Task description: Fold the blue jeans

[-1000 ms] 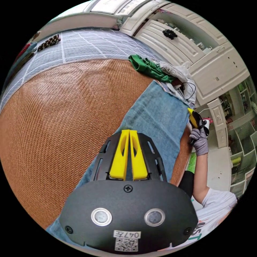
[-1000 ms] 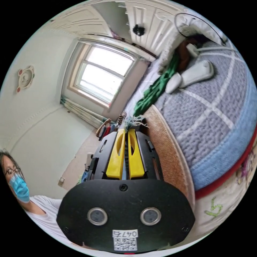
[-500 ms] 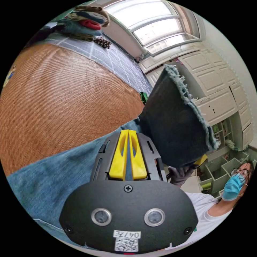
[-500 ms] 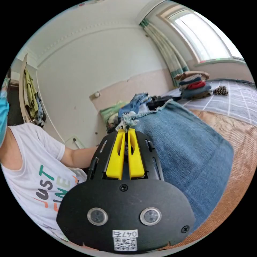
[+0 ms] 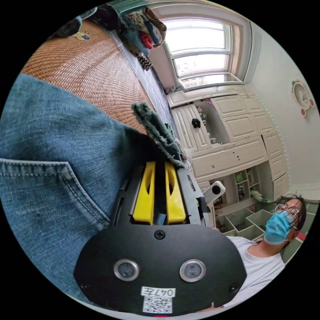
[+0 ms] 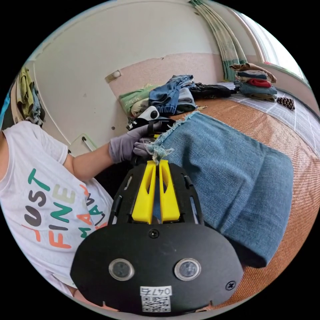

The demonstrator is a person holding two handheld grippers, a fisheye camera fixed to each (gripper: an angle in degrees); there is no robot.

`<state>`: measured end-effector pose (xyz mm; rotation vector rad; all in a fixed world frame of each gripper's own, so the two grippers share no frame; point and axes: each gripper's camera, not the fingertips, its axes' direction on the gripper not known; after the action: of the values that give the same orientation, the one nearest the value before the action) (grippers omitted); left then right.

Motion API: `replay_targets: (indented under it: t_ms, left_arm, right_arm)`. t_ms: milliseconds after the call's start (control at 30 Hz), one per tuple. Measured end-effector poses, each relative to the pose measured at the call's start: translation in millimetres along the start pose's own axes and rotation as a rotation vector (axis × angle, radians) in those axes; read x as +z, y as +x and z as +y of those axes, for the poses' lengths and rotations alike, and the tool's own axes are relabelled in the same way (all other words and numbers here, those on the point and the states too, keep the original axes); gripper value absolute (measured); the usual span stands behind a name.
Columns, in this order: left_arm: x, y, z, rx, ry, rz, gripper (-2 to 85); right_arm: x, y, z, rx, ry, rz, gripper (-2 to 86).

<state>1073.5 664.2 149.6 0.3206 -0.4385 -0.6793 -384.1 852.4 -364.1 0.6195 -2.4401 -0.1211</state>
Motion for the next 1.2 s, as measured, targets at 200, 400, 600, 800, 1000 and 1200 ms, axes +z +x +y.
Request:
replay_targets:
  t_ms: [200,400,600,800,1000,1200]
  left_arm:
    - [-40.5,-34.6,36.3,-0.025,0.101,0.01,6.4]
    - [-26.0,-47.2,39.6,0.0,0.024,-0.001,11.3]
    - [-31.4,-63.0,51.4,-0.001,0.005,0.04,13.8]
    - [-34.7,-73.6,65.9,0.004,0.006,0.057,15.4]
    - [-10.3,-80.9,68.2,-0.028,-0.039,-0.006,0.7]
    - [20.8,-46.8,65.7,0.006,-0.058,0.148,-0.9]
  right_arm:
    - [-23.6,-42.0,-33.8,-0.031,-0.051,0.171,0.4]
    - [-60.3,-54.4,-27.0,0.056,-0.106,0.308,9.1]
    - [-194.7,-33.3,27.7,0.329,-0.003,0.822,10.4]
    - [-188.4,3.2,5.6,0.263,-0.19,0.972,10.6]
    - [-168.8,18.0,-37.6,0.073,-0.221,1.09,6.3]
    - [-234.7,38.5,-28.9,0.211,0.031,1.103,0.0]
